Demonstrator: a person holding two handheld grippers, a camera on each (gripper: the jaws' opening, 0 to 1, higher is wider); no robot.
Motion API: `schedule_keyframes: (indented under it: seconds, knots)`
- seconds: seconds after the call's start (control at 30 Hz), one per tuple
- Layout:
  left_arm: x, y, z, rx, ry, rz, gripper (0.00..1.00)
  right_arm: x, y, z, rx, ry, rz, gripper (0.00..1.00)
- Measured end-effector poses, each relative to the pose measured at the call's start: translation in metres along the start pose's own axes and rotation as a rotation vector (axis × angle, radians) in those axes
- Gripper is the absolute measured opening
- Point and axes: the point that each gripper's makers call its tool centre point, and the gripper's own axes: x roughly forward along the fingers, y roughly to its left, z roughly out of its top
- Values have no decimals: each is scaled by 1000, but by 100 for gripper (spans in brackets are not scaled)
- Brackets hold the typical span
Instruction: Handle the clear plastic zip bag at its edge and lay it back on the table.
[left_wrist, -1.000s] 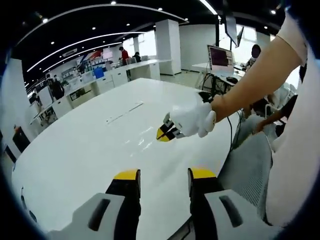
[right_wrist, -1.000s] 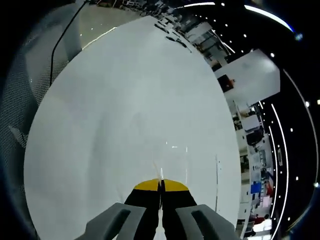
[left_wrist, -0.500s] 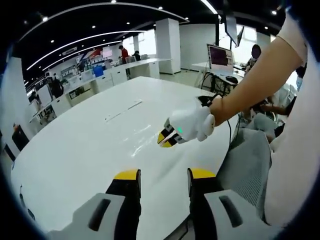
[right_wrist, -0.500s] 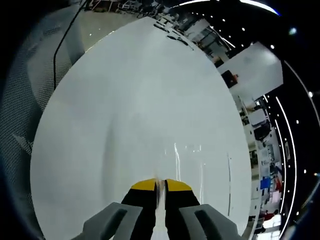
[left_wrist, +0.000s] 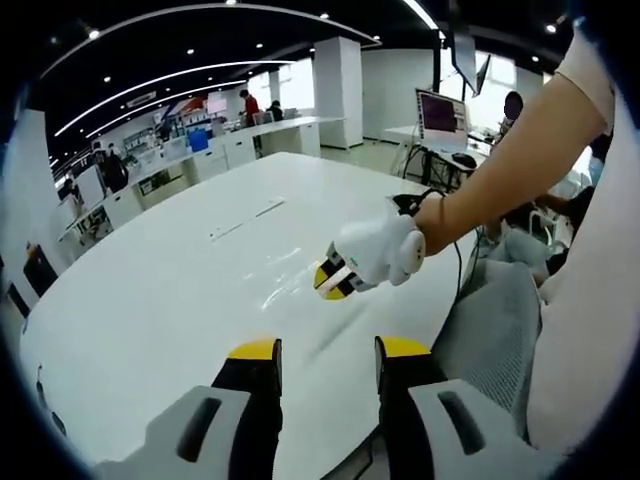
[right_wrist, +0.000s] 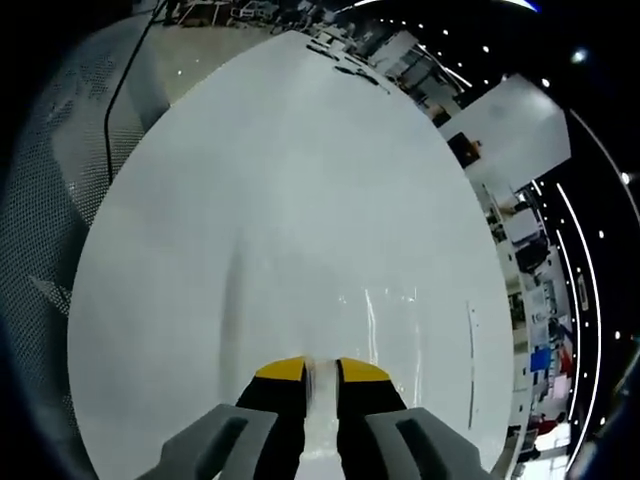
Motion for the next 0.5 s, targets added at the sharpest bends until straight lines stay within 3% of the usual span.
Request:
schedule_keyframes:
  seconds: [0.5]
  knots:
    - [-1, -5, 4, 0, -8, -8, 35, 0, 17, -2, 33, 7, 52, 22]
